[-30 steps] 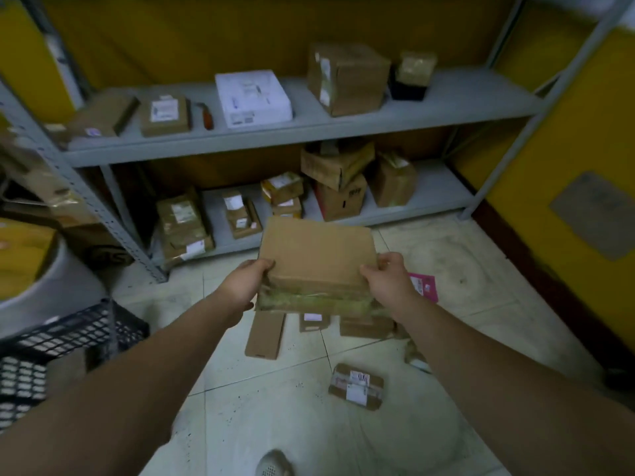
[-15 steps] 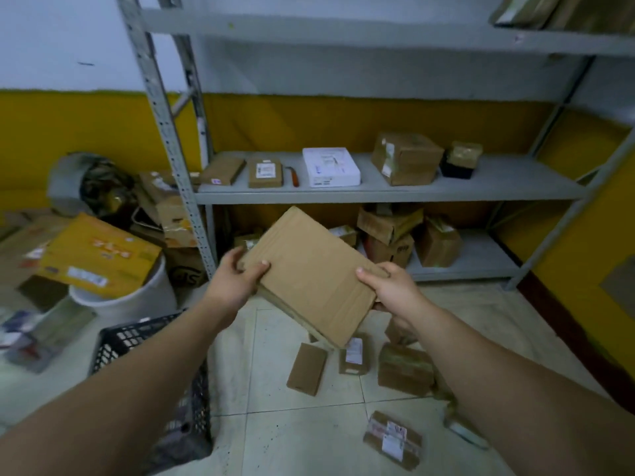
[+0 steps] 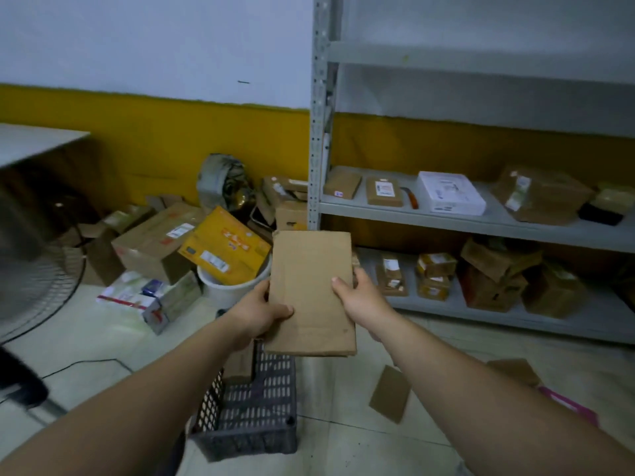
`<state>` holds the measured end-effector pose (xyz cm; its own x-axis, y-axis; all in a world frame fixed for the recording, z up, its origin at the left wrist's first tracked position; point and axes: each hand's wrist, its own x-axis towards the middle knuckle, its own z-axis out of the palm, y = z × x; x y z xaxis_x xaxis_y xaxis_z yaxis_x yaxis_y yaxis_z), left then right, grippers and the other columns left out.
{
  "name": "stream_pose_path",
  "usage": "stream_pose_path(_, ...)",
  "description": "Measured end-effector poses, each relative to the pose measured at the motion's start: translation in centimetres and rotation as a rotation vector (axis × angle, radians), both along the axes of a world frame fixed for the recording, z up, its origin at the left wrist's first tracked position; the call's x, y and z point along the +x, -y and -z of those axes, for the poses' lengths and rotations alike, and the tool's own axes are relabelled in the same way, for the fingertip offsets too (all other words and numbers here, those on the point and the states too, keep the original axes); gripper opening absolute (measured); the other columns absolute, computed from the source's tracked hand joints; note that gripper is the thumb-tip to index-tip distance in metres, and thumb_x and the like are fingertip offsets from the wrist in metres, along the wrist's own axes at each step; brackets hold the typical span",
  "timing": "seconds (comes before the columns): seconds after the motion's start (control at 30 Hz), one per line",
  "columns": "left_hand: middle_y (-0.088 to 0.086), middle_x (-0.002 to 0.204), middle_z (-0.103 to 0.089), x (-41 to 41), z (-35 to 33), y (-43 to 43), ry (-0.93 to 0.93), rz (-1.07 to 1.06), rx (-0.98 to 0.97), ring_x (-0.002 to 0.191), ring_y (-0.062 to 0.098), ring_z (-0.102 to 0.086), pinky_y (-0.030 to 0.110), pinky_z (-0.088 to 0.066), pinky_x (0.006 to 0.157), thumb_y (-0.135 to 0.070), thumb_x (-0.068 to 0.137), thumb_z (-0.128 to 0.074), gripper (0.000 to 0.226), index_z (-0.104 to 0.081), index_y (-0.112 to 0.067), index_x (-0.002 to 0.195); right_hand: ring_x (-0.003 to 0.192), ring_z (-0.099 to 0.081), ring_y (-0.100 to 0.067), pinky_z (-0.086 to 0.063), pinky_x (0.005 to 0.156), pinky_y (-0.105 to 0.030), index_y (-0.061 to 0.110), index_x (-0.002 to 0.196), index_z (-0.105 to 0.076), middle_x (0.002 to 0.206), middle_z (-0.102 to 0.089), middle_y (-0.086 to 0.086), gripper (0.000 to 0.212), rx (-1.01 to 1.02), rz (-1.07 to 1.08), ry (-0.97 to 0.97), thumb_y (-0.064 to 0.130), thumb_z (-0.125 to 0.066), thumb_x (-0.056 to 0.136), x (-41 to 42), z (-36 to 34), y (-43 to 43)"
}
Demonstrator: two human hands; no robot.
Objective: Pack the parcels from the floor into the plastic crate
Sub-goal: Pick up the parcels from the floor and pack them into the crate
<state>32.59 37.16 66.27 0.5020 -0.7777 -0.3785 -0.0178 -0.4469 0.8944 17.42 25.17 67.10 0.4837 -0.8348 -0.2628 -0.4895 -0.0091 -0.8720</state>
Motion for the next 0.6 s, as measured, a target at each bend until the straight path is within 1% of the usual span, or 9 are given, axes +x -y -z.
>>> stream_pose_path(0.07,0.008,0.129,-0.054,2.7,0.0,-0.8,-0.005,-0.027,-0.006,0.107,0.027,-0.056,0.039,-0.047,0.090,-0.011,0.085,-0.067,0.066,-0.033,-0.019,0.142,0.122,-0.051,-0.025,-0.044,0.102,-0.043,0.023,0.146,-0.034,0.140,-0.051,-0.002,0.051,-0.054,-0.008,0.005,0.037,-0.047,0.098,3.1,-0.3,-0.5)
stream_pose_path(0.13,0.008,0.132,-0.052,5.1,0.2,-1.1,-0.004,-0.077,-0.003,0.109,0.027,-0.056,0.041,-0.047,0.095,-0.017,0.084,-0.069,0.072,-0.029,-0.018,0.144,0.123,-0.050,-0.026,-0.044,0.101,-0.041,0.021,0.146,-0.034,0.139,-0.051,-0.003,0.049,-0.067,-0.025,0.015,0.033,-0.045,0.100,5.5,-0.4,-0.5)
stream_pose_path(0.23,0.005,0.127,-0.053,8.6,0.7,-0.6,-0.017,-0.106,-0.013,0.106,0.025,-0.057,0.041,-0.048,0.093,-0.020,0.085,-0.067,0.066,-0.033,-0.017,0.142,0.119,-0.052,-0.025,-0.045,0.098,-0.039,0.019,0.143,-0.038,0.135,-0.053,-0.004,0.044,-0.072,-0.050,0.032,0.031,-0.044,0.101,9.0,0.3,0.3)
stream_pose_path(0.37,0.004,0.121,-0.055,12.8,1.7,1.6,-0.045,-0.109,-0.025,0.096,0.019,-0.059,0.034,-0.048,0.082,-0.019,0.089,-0.062,0.060,-0.033,-0.020,0.142,0.118,-0.054,-0.025,-0.046,0.099,-0.041,0.018,0.141,-0.039,0.134,-0.054,-0.003,0.043,-0.062,-0.087,0.034,0.033,-0.044,0.100,13.8,2.1,3.0)
stream_pose_path(0.4,0.004,0.122,-0.055,13.9,2.1,2.3,-0.053,-0.118,-0.026,0.096,0.018,-0.060,0.034,-0.049,0.082,-0.019,0.090,-0.061,0.061,-0.033,-0.020,0.143,0.117,-0.054,-0.025,-0.046,0.099,-0.041,0.019,0.140,-0.039,0.132,-0.055,-0.003,0.043,-0.046,-0.098,0.036,0.034,-0.045,0.100,15.1,2.6,3.8)
stream_pose_path(0.5,0.005,0.132,-0.053,17.1,3.7,4.2,-0.055,-0.144,-0.005,0.105,0.023,-0.059,0.041,-0.049,0.092,-0.023,0.090,-0.062,0.063,-0.032,-0.023,0.145,0.115,-0.056,-0.026,-0.048,0.097,-0.042,0.020,0.136,-0.041,0.129,-0.057,-0.003,0.043,-0.032,-0.139,0.002,0.037,-0.049,0.098,18.7,4.4,6.4)
stream_pose_path(0.6,0.005,0.133,-0.054,20.0,5.9,5.8,-0.061,-0.172,-0.010,0.107,0.023,-0.059,0.040,-0.048,0.092,-0.022,0.090,-0.061,0.060,-0.035,-0.024,0.144,0.113,-0.056,-0.025,-0.048,0.094,-0.040,0.020,0.134,-0.043,0.128,-0.057,-0.004,0.041,-0.035,-0.151,-0.028,0.036,-0.049,0.098,22.3,6.9,8.6)
